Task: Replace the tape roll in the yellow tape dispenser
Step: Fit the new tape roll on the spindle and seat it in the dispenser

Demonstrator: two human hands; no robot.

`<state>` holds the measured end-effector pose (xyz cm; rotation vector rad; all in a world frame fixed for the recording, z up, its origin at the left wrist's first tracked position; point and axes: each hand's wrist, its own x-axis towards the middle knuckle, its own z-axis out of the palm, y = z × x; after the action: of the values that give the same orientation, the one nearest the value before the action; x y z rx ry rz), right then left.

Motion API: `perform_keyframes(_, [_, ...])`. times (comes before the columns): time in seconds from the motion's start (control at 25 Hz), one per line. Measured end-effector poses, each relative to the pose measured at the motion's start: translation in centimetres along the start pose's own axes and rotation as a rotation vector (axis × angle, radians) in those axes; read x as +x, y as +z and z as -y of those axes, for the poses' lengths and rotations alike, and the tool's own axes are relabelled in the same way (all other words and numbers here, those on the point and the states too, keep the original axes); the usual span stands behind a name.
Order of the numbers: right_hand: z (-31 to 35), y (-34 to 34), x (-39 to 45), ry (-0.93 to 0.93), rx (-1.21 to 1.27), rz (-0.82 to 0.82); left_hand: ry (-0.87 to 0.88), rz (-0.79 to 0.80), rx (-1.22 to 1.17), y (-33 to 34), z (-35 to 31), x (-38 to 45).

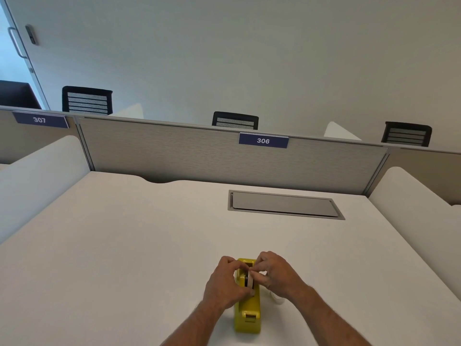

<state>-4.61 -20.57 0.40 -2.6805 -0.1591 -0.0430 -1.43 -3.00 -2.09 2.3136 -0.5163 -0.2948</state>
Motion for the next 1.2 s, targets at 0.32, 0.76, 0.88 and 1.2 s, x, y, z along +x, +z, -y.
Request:
perform_keyframes(0.32, [0.36,-0.63,0.07,0.001,-0.002,0.001,-0.001,0.005,-0.014,0.03,0.16,0.01])
perform_keyframes(0.76, [0.45,-0.80,0.14,0.090,-0.016,0.047,-0.023,0.015,-0.025,-0.16,-0.12,0.15])
perform_keyframes(0.88, [0.38,-0.95,0.26,0.104,0.013,0.092,-0.034,0.018,-0.030,-0.17,-0.25,0.15])
perform_keyframes(1.2, [0.24,-0.88,0.32,0.138,0.121,0.040,-0.020,0.015,-0.015,-0.07,-0.02,0.12])
